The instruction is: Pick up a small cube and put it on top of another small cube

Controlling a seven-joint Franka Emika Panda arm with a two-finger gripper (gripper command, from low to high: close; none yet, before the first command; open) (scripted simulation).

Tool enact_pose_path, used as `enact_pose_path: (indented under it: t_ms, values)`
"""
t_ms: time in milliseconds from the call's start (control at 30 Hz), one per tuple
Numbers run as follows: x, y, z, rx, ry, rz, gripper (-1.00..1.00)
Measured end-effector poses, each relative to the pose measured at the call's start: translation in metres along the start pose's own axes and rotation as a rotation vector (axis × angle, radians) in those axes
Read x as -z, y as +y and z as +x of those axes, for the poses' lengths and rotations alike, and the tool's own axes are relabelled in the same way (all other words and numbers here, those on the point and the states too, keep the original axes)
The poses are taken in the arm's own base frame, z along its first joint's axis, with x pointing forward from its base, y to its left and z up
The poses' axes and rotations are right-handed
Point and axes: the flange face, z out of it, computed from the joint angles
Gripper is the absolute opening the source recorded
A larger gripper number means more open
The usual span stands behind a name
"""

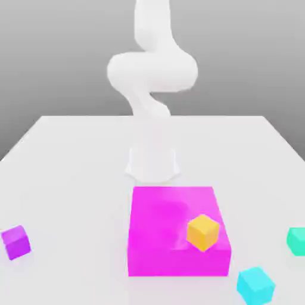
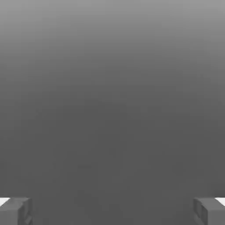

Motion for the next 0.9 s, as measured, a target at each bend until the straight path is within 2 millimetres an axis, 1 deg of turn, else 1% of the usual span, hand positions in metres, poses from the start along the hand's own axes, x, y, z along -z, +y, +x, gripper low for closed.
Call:
enact_pose_path:
  t_ms: [100, 167, 233, 333, 467, 533, 600, 667, 767, 867, 900]
  values:
    - [-0.060, -0.023, -0.026, 0.150, -0.106, -0.006, 0.00]
    - [-0.096, -0.036, -0.048, 0.248, -0.172, -0.008, 0.00]
    - [-0.131, -0.048, -0.075, 0.347, -0.236, -0.009, 0.00]
    - [-0.180, -0.062, -0.121, 0.498, -0.328, -0.009, 0.00]
    - [-0.237, -0.073, -0.194, 0.703, -0.447, -0.008, 0.00]
    - [-0.262, -0.074, -0.233, 0.808, -0.503, -0.007, 0.00]
    - [-0.281, -0.075, -0.281, 0.926, -0.563, 0.001, 0.00]
    - [-0.298, -0.072, -0.329, 1.046, -0.620, 0.009, 0.00]
    - [-0.327, -0.052, -0.383, 1.190, -0.695, 0.002, 0.00]
    - [-0.348, -0.028, -0.440, 1.347, -0.770, 0.000, 0.00]
    - [-0.355, -0.021, -0.455, 1.381, -0.785, 0.000, 0.00]
